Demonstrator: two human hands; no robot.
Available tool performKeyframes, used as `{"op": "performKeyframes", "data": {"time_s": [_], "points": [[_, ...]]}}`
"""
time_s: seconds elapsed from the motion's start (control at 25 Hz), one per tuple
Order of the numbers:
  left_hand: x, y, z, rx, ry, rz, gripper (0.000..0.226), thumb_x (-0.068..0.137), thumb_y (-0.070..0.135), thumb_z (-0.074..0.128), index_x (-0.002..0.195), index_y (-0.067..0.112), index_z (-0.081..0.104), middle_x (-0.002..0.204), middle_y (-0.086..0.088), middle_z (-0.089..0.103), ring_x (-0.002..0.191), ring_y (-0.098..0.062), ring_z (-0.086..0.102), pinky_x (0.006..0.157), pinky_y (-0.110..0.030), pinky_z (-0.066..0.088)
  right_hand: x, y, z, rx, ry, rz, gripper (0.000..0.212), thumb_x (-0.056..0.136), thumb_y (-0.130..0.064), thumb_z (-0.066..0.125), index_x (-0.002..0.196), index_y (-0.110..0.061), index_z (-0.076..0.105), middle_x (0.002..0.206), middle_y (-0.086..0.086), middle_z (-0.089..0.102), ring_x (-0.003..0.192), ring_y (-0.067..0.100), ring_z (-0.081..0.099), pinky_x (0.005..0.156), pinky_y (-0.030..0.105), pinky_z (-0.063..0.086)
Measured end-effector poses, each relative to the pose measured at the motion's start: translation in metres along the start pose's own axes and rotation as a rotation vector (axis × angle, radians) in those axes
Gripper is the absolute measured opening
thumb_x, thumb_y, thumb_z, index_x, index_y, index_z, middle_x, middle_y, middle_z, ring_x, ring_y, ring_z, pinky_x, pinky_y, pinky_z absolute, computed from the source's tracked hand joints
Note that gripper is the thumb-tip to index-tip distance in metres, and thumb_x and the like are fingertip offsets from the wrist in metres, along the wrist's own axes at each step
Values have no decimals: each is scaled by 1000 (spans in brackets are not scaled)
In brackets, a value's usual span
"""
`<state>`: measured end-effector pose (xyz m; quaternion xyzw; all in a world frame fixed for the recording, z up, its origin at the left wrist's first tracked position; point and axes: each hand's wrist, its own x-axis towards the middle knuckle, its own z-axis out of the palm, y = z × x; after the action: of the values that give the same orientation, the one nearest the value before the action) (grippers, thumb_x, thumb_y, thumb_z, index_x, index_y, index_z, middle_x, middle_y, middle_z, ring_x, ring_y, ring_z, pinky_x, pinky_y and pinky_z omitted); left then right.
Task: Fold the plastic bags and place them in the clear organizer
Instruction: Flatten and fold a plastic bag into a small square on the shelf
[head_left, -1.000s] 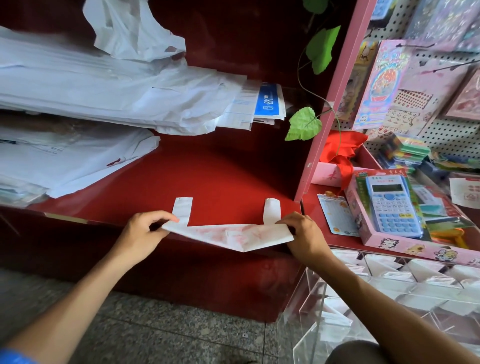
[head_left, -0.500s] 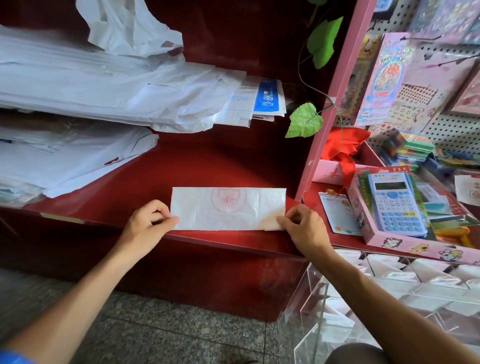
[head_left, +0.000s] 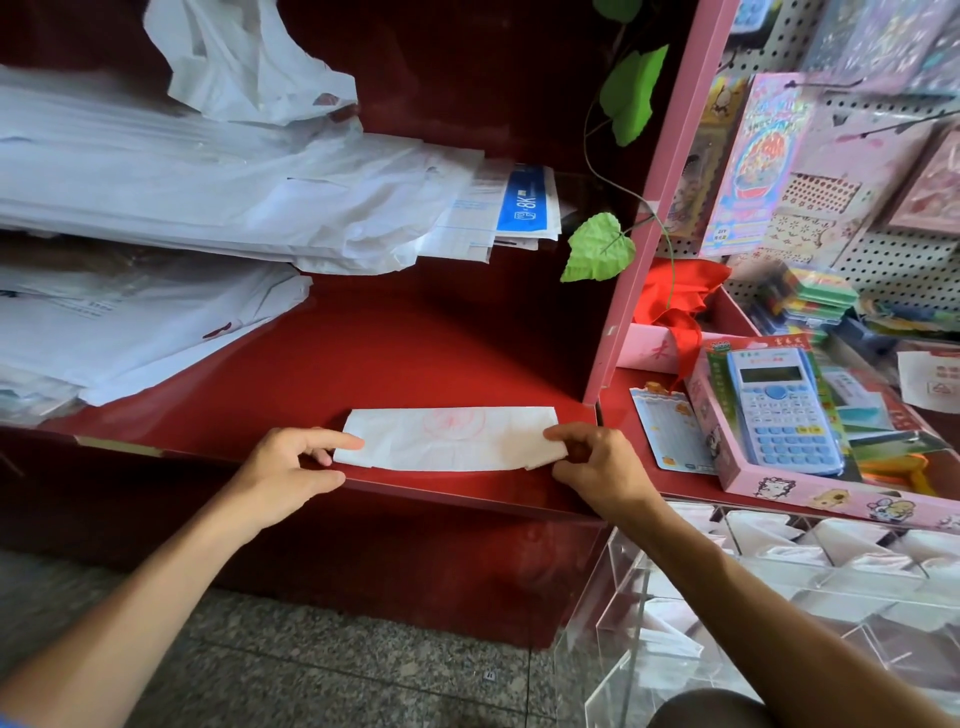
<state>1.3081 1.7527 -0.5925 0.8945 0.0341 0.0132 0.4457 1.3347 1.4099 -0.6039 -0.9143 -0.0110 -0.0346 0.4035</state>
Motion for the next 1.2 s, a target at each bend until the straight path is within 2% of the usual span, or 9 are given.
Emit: {"op": "performKeyframes", "data": {"time_s": [0.16, 0.24, 0.36, 0.48, 0.64, 0.72, 0.84, 1.0, 1.2], "points": [[3, 1, 0, -32, 86, 75, 32, 79, 4, 78, 80, 36, 78, 70, 5, 52, 61, -8, 47, 58, -13, 35, -1, 0, -3, 108, 69, -71, 18, 80, -10, 77, 93, -23, 79, 83, -10, 68, 73, -2, 60, 72, 17, 46], [5, 6, -3, -101, 109, 104, 26, 81, 7, 77, 81, 33, 79, 75, 8, 57, 63, -5, 47, 58, -12, 36, -1, -4, -9, 212, 109, -98, 12, 83, -8, 75, 87, -19, 77, 82, -10, 65, 71, -6, 57, 70, 12, 41], [4, 19, -7, -261, 136, 110, 14, 85, 9, 74, 82, 22, 78, 93, 11, 67, 84, -2, 60, 73, -8, 42, 2, -11, -19, 493, 119, -34, 13, 91, -8, 68, 78, -12, 69, 73, -3, 62, 68, 8, 53, 68, 24, 43], [3, 28, -5, -382, 168, 33, 10, 89, 13, 71, 84, 20, 75, 90, 1, 69, 81, -10, 58, 70, -24, 43, 6, -19, -21, 614, 123, 6, 12, 96, -8, 61, 91, 2, 66, 73, 2, 64, 69, 14, 57, 63, 27, 48], [7, 27, 3, -462, 228, -61, 11, 89, 22, 71, 85, 12, 73, 79, -3, 59, 72, -15, 46, 59, -29, 31, 13, -33, -13, 601, 190, 71, 15, 98, -13, 59, 110, -8, 66, 86, -2, 68, 75, 10, 63, 62, 25, 55], [8, 25, 6, -437, 268, -90, 19, 90, 20, 71, 81, 4, 68, 74, -2, 52, 68, -15, 40, 58, -29, 28, 15, -37, -6, 614, 104, 97, 35, 93, -9, 65, 127, -13, 57, 92, 1, 68, 73, 9, 65, 56, 21, 52], [11, 18, 7, -301, 315, -127, 24, 90, 16, 69, 71, 6, 60, 67, -1, 45, 63, -14, 38, 58, -27, 31, 21, -34, 5, 345, 59, 69, 73, 85, -2, 71, 148, -16, 36, 111, 6, 69, 80, 12, 65, 63, 20, 50], [18, 11, 7, -393, 386, -293, 18, 94, 13, 64, 77, 8, 60, 72, -11, 60, 40, -12, 52, 37, -16, 29, 18, -36, 19, -67, 201, -166, 62, 85, -13, 68, 142, -14, 45, 129, 5, 62, 109, 27, 61, 90, 34, 47], [11, 25, 17, -486, 231, -399, 11, 95, 13, 61, 92, 2, 61, 69, -15, 72, 38, -18, 60, 32, -16, 26, 9, -49, 46, -267, -52, -505, 51, 88, -40, 52, 136, -22, 52, 125, 1, 63, 108, 29, 60, 92, 44, 49]]}}
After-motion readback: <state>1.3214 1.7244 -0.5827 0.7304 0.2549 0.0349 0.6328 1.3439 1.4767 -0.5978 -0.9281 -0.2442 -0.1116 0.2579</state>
